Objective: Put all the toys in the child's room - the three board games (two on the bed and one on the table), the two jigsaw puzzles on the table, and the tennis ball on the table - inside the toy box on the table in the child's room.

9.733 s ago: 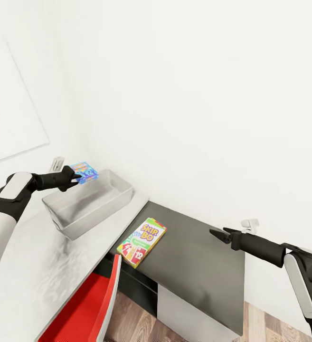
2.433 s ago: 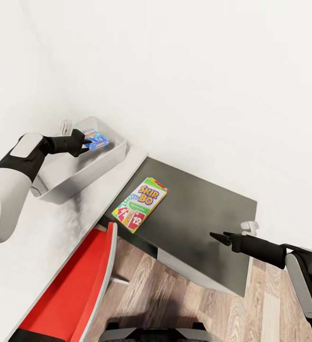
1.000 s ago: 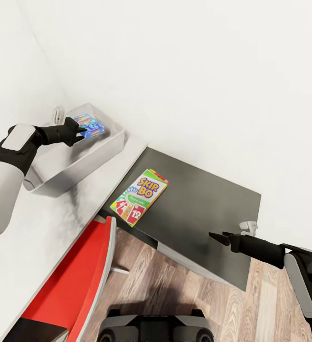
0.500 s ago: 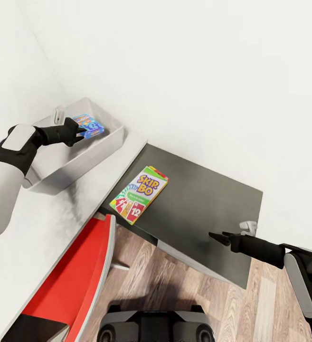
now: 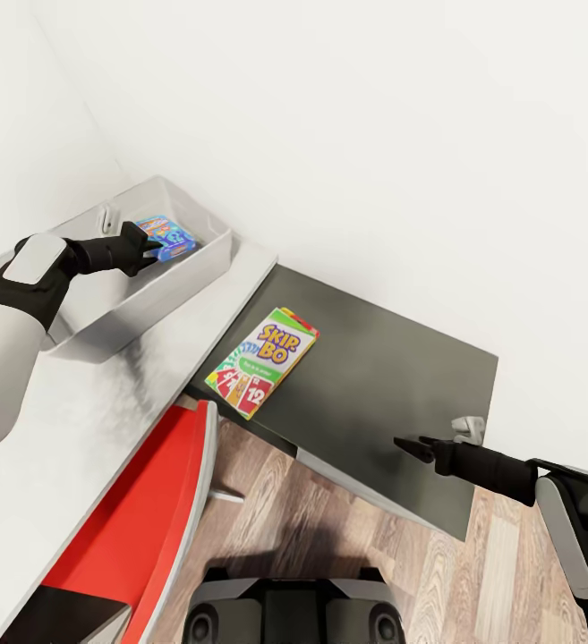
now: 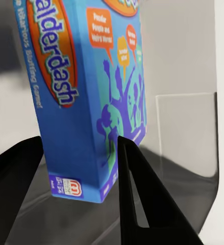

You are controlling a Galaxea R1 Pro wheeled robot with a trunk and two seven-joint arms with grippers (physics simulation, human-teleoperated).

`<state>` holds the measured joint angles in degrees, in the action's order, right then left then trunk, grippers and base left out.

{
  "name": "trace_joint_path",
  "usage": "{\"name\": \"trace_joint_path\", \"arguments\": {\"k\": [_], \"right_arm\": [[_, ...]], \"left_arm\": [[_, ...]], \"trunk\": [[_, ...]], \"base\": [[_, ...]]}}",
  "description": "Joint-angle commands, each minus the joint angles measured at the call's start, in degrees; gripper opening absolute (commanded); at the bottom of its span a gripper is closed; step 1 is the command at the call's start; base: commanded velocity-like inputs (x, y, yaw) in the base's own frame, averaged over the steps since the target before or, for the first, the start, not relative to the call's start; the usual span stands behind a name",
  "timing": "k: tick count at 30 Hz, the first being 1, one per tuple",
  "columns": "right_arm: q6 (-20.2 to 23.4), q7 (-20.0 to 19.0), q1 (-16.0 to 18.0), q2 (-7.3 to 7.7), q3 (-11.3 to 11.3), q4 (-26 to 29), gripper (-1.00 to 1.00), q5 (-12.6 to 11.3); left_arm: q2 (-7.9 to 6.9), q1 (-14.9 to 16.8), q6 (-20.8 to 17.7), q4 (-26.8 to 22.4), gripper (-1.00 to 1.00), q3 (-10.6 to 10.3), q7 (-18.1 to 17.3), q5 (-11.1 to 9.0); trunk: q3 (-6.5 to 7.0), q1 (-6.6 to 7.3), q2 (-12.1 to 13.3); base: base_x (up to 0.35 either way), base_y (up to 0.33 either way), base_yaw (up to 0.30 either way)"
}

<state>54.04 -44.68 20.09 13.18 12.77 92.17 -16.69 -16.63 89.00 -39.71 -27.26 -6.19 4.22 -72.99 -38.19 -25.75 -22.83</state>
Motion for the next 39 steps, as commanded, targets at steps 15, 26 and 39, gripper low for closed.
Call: {"name": "trace_joint_path", "arguments": {"k": [15,26,39], "right_arm": [[0.3,-0.3,0.0,0.00,0.0,0.0,1.00,0.1],[0.3,-0.3,0.0,0.00,0.0,0.0,1.00,0.1],[0.4,-0.3,0.0,0.00,0.1,0.0,1.00,0.1]], "left_arm": [[-0.13,0.0,0.4,-0.1,1.00,-0.4,0.5,-0.6],[-0.34,0.0,0.4,-0.1,1.00,-0.4,0.5,-0.6],[-0.47,0.0,0.3,-0.1,1.00,-0.4,0.9,-0.6]], "trunk": [[-0.29,-0.03,-0.1],[-0.30,-0.03,-0.1],[-0.31,-0.03,-0.1]], "base": [[0.000,0.000,0.000],[0.000,0.000,0.000],[0.000,0.000,0.000]]}}
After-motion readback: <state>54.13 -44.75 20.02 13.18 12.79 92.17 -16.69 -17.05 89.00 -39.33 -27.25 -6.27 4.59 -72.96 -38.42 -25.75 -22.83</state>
